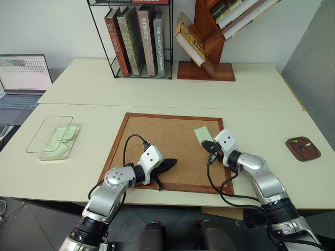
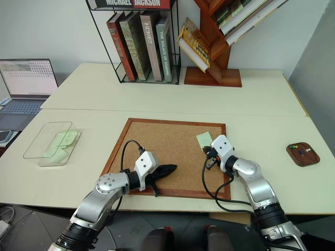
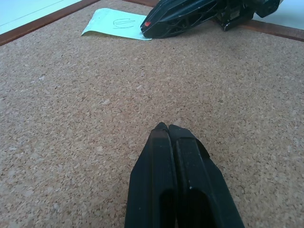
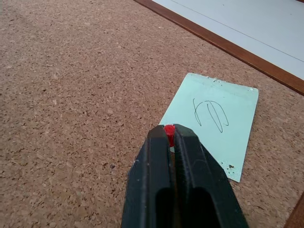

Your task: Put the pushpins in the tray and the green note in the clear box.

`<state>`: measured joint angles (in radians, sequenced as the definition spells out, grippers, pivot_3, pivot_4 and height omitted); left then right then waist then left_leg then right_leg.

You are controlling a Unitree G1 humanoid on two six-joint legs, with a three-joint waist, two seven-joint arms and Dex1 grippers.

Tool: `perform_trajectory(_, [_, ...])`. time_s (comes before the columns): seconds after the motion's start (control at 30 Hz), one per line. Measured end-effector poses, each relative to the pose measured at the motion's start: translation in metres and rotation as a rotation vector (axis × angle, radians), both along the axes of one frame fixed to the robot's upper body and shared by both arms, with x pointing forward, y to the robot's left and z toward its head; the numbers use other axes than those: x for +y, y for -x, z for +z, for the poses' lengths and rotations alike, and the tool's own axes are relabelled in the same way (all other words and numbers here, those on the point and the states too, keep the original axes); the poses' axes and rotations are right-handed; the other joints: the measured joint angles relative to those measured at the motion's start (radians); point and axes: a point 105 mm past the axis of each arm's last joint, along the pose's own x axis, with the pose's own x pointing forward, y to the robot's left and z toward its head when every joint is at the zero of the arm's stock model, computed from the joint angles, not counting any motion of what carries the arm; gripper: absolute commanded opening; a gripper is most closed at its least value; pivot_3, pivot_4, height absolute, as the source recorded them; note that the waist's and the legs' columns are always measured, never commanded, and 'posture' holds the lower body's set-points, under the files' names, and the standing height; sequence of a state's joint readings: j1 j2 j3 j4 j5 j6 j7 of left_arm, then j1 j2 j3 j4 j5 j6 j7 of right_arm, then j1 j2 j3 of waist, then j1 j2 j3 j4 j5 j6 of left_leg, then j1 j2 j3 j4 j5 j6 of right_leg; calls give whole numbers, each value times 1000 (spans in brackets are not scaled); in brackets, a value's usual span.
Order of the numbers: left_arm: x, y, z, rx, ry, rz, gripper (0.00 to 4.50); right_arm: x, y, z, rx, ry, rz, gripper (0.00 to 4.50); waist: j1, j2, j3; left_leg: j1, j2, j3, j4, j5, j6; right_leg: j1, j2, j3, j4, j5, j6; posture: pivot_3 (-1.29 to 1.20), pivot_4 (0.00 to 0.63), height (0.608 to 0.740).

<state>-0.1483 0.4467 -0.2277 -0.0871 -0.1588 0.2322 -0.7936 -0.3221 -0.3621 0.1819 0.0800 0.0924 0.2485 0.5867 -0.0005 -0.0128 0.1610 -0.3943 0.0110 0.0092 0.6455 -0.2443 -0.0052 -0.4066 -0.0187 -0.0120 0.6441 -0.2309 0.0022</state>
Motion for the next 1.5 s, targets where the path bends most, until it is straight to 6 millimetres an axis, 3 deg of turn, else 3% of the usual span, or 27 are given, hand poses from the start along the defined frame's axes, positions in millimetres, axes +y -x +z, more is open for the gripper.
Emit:
perform_trajectory(0.17, [0,1,0,0,0,0,0,2,2,5,-20,-10,16,12,0,0,0,0,0,0,0,0,0,0,0,0,0,0,0,0,150,740])
perform_trajectory(0.37, [0,1,-1,2,1,2,0,17,13,37,-140,-46,118,12,0,0,0,0,0,0,0,0,0,0,0,0,0,0,0,0,150,740])
perform_trajectory(0.77, [2,-3,8,73,74,58,0,16,18,51,-193,-16,165,12,-1,-4,3,-2,0,-1,0,0,0,-2,0,-1,0,0,0,0,150,740])
perform_trajectory(0.8, [3,-4,11,95,97,71,395,16,17,52,-197,-15,164,0,-1,-5,4,-4,0,-1,0,0,0,-4,0,-1,1,0,1,0,150,740])
perform_trajectory(1.1, [11,-16,46,161,280,163,2087,17,15,60,-223,-15,168,0,-1,-11,9,-6,0,0,0,0,0,-6,1,0,1,1,2,0,150,740])
perform_trajectory(1.37, [9,-21,54,120,284,169,3477,18,14,64,-236,-15,173,0,-1,-14,13,-6,1,-1,0,0,0,-6,1,-1,1,1,2,0,150,740])
perform_trajectory(1.5, [6,-32,64,-14,188,118,4254,20,13,69,-232,-27,180,0,-1,-14,13,-6,0,0,0,0,0,-6,1,0,1,1,2,0,150,740])
